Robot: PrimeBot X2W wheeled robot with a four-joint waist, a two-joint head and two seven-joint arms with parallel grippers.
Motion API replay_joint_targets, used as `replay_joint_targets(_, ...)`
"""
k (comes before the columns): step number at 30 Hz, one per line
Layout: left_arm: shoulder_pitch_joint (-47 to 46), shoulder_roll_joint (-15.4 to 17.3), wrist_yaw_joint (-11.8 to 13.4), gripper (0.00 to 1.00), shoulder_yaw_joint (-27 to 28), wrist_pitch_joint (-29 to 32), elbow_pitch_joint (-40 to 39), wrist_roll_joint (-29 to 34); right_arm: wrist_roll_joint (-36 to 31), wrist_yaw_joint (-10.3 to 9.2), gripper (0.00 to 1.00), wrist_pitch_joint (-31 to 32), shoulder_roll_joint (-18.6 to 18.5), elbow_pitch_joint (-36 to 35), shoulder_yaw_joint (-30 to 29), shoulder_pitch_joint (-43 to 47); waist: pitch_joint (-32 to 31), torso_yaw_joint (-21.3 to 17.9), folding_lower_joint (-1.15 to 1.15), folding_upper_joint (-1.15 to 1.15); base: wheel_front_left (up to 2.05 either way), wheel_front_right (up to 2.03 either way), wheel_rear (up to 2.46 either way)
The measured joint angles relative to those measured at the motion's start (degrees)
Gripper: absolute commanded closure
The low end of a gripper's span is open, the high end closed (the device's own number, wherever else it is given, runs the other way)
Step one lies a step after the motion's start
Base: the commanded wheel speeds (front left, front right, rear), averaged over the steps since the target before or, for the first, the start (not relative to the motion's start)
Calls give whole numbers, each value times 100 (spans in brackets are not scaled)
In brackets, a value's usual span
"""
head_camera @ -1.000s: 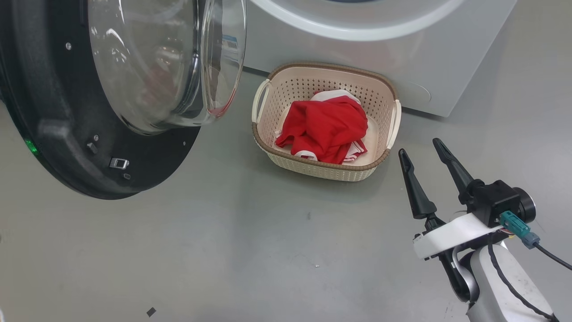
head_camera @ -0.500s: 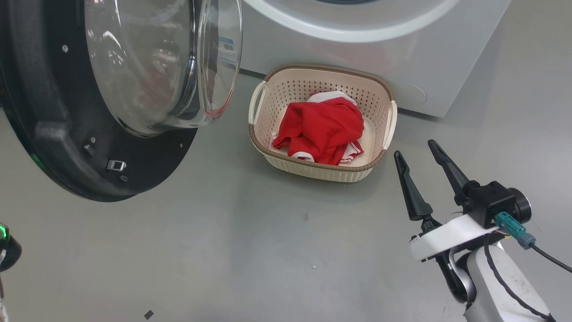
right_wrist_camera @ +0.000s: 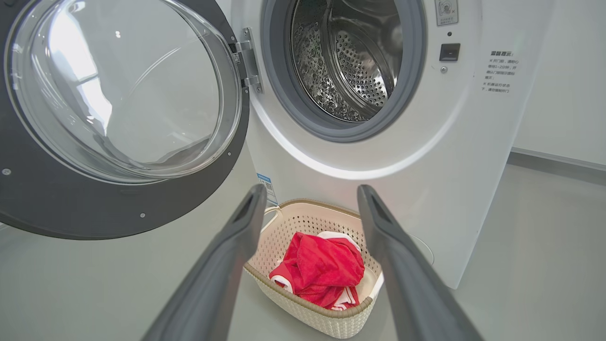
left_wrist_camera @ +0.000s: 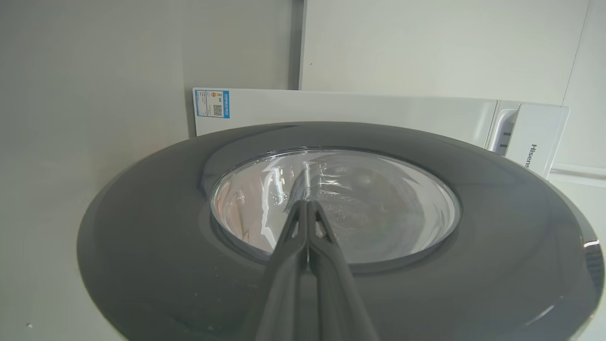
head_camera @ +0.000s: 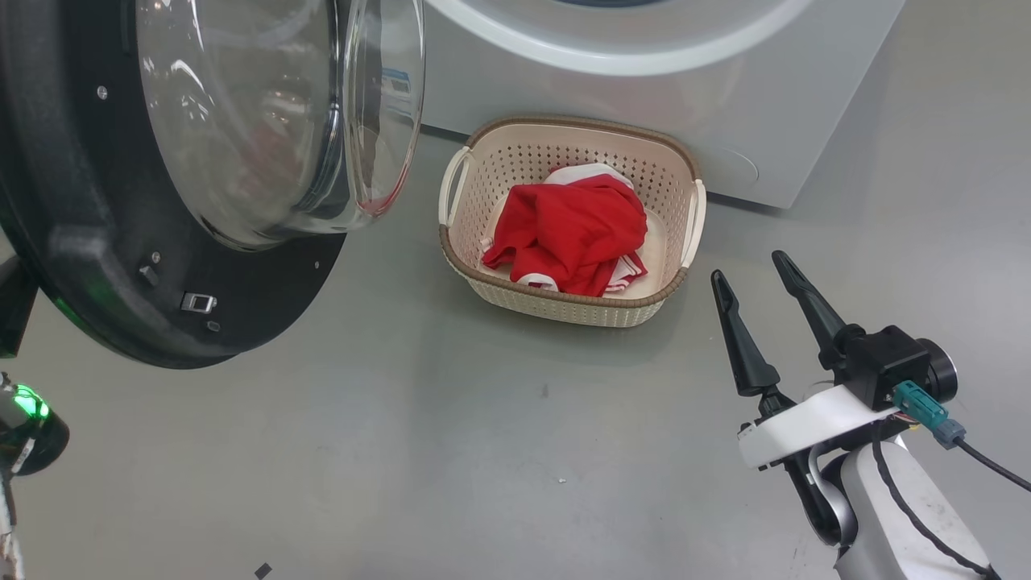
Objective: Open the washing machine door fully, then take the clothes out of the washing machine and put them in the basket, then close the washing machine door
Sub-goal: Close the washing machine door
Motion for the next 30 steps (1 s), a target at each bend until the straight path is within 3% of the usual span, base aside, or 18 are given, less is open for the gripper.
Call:
replay_joint_targets(20,4,-7,0,100,-411,781,-692,-256,9,0,0,0,30,20,-38,-102,-25,-211,0,0,0,0,0)
replay_joint_targets(30,376,-212,0,100,-805,1283,-1394,-347,11,0,0,0,78,23,-102,-103,-79,-434,0,0,0,0,0)
